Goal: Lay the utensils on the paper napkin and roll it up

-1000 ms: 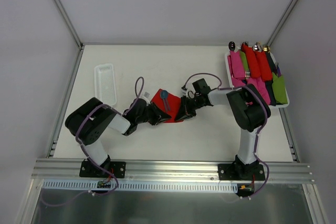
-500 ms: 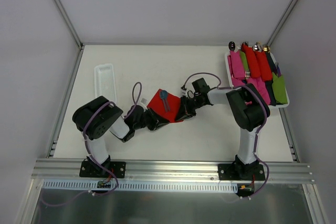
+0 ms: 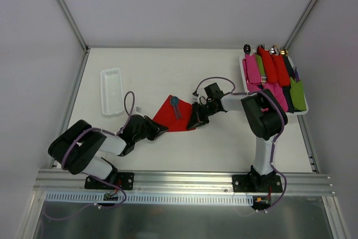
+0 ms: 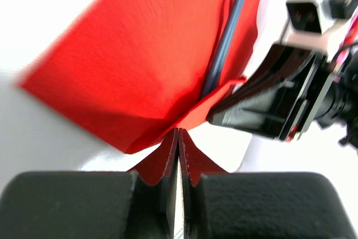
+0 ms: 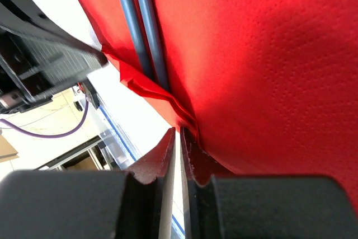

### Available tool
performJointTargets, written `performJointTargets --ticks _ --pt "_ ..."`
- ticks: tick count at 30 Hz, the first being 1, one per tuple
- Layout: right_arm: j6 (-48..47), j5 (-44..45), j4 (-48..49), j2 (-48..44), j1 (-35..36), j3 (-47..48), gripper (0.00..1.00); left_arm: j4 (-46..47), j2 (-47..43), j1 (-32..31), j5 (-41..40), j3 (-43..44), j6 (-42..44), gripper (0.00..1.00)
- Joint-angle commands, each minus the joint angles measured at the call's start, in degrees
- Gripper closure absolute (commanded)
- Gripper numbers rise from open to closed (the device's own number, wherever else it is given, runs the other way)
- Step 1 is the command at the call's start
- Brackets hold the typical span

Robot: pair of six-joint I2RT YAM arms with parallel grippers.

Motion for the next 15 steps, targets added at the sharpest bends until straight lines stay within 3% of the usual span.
performJointTargets --ticks 1,7,15 --pt "-3.15 7.03 -3.19 1.91 -0.23 -0.05 0.89 -11.33 -5.39 1.98 -4.72 -0.33 2.52 0.99" --pt "-3.23 6.68 -3.28 2.00 -0.23 0.22 0.89 -23.12 -13.83 3.74 -6.48 0.82 6.64 1.00" --pt "-4.02 5.89 -3.63 1.64 -0.23 0.74 0.89 -22.60 -18.33 2.60 0.37 8.01 20.88 0.97"
